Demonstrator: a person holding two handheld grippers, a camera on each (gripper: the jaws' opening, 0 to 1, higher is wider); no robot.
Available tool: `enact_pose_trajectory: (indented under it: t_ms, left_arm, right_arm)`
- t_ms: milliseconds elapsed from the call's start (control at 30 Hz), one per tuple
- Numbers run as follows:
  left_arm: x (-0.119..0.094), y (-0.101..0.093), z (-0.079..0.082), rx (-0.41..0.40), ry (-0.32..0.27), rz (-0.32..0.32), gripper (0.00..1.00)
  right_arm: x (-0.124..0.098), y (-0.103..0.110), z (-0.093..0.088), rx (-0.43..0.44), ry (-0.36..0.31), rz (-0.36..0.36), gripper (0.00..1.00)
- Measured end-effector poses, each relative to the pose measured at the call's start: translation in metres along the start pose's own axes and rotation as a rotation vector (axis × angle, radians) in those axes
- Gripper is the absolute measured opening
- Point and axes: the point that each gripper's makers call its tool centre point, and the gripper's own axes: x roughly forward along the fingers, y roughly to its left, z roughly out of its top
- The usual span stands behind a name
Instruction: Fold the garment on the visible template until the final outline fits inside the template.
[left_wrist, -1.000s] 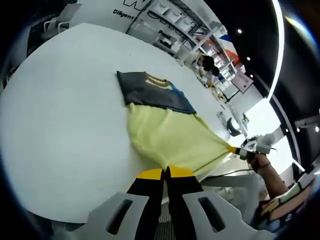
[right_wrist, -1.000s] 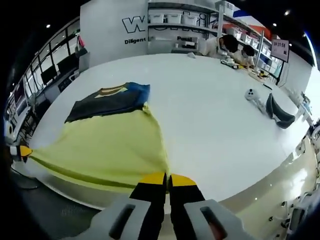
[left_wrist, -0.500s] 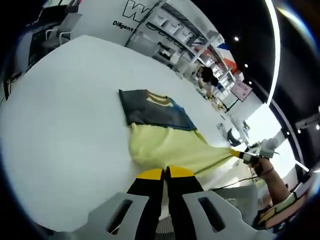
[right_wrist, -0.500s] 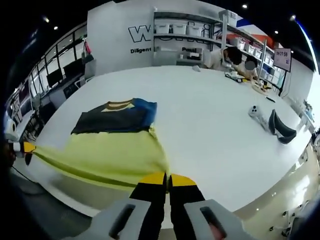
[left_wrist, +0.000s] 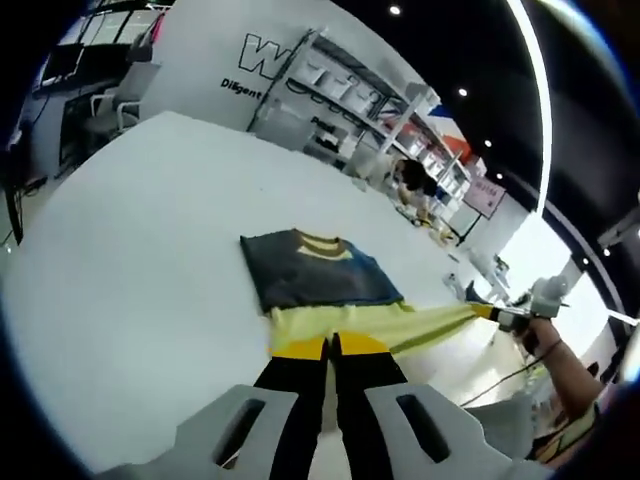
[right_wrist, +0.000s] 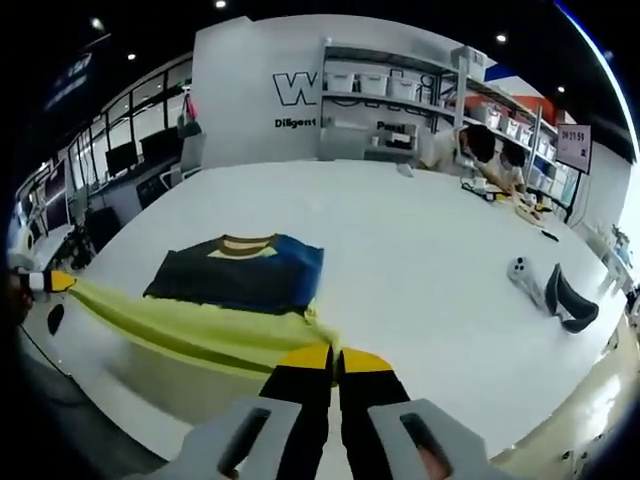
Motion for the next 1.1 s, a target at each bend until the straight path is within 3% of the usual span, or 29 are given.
enact_pose_trajectory:
  t_ms: [500, 667, 867, 967, 1100]
  left_arm:
    - [0.017, 0.010, 0.035, 0.123, -0.087, 0.065, 0.00]
    - [0.027, 0.015, 0.051, 0.202, -0.126, 0.091, 0.00]
    - [0.037, 0.019, 0.061, 0.222, -0.139, 0.094, 0.00]
    - [0.042, 0.017, 0.072, 0.252, -0.180, 0.074, 0.00]
    - [0.051, 0.023, 0.080, 0.271, -0.178, 0.085, 0.00]
  right_arm:
    - [0.027, 0.005, 0.040, -0.046, -0.095, 0.017, 0.00]
    - [0.039, 0.007, 0.051, -0.063, -0.113, 0.033, 0.00]
    - [0.050, 0.004, 0.061, -0.063, -0.133, 0.034, 0.00]
    - [0.058, 0.003, 0.064, -0.071, -0.133, 0.028, 0.00]
    - [0.067, 0.003, 0.074, -0.084, -0.148, 0.038, 0.00]
